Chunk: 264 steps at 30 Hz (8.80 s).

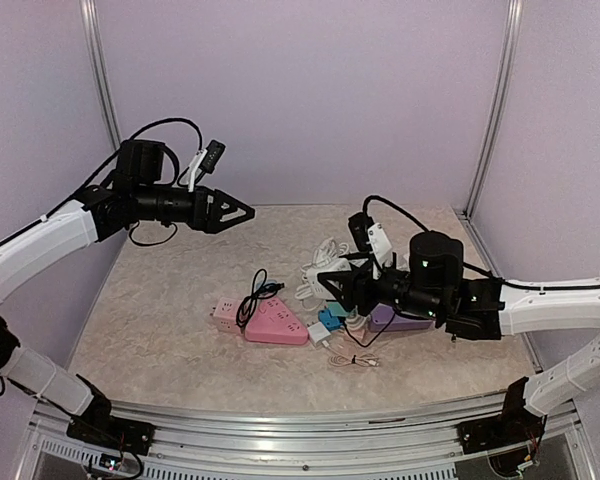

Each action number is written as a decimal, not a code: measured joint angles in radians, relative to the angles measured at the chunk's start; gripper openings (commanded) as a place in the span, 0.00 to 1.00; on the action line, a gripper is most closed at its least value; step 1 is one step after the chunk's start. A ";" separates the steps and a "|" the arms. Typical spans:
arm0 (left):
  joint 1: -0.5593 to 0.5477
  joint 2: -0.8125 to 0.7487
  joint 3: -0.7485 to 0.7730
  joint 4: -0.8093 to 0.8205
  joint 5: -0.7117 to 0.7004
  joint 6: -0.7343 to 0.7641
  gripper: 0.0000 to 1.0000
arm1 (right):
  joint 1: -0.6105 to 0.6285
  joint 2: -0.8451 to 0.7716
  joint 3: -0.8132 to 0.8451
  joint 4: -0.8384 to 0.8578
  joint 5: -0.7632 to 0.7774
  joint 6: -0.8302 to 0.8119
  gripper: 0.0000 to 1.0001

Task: Pull the plug off the socket

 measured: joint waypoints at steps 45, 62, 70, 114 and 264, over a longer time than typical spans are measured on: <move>-0.125 0.251 -0.102 0.095 0.329 -0.211 0.45 | 0.187 0.299 0.248 -0.190 0.233 -0.298 0.00; -0.140 0.258 -0.097 0.076 0.255 -0.203 0.15 | 0.211 0.364 0.315 -0.238 0.338 -0.328 0.00; -0.143 0.258 -0.085 0.064 0.213 -0.181 0.04 | 0.220 0.395 0.344 -0.252 0.399 -0.330 0.00; -0.150 0.254 -0.048 -0.031 0.139 -0.112 0.00 | 0.221 0.453 0.412 -0.318 0.442 -0.270 0.00; -0.120 0.283 -0.015 -0.075 0.231 -0.094 0.00 | 0.181 0.396 0.362 -0.281 0.304 -0.189 0.00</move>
